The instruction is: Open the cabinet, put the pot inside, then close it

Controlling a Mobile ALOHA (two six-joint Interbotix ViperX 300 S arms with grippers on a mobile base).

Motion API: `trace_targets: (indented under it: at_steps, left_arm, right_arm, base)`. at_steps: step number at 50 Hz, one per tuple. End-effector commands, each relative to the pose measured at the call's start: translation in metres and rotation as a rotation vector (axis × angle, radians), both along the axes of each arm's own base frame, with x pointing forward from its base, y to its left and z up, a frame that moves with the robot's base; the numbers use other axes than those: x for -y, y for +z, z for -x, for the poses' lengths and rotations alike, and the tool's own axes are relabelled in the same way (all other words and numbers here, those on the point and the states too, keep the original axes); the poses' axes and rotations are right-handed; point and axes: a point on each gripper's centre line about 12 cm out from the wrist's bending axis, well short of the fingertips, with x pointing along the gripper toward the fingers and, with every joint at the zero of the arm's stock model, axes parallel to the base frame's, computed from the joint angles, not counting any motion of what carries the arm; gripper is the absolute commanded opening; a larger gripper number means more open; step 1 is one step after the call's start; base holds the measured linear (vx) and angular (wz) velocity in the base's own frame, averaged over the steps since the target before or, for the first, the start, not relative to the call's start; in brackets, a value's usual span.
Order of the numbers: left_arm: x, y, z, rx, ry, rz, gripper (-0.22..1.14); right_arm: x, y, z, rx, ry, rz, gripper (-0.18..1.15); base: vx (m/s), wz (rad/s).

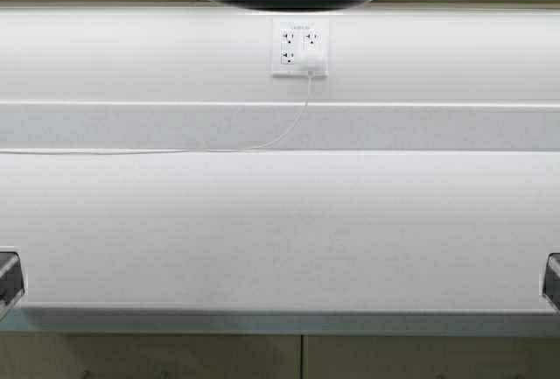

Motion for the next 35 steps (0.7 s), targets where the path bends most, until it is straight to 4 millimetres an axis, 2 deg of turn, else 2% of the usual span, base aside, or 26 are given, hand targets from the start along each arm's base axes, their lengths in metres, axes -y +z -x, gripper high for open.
trace_targets:
  at_steps: [1, 14, 24, 31, 35]
  left_arm:
    - [0.012, 0.039, -0.011, 0.083, -0.013, -0.067, 0.01]
    - [0.02, 0.071, -0.031, 0.101, -0.021, -0.058, 0.01]
    - [0.032, 0.1, -0.061, 0.125, -0.018, -0.124, 0.01]
    - [0.037, 0.106, -0.088, 0.109, -0.007, -0.129, 0.01]
    - [0.034, 0.101, -0.105, 0.096, 0.014, -0.115, 0.01]
  right_arm:
    - [-0.008, 0.042, -0.011, 0.092, 0.015, 0.056, 0.07]
    - [-0.003, 0.078, -0.032, 0.105, -0.018, 0.09, 0.07]
    - [0.003, 0.092, -0.062, 0.062, -0.057, 0.125, 0.07]
    - [0.002, 0.098, -0.088, 0.05, -0.072, 0.134, 0.07]
    - [0.004, 0.098, -0.104, 0.043, -0.085, 0.135, 0.07]
  base:
    - [0.01, 0.01]
    - [0.01, 0.01]
    - [0.0, 0.0]
    - [0.0, 0.0]
    - [0.0, 0.0]
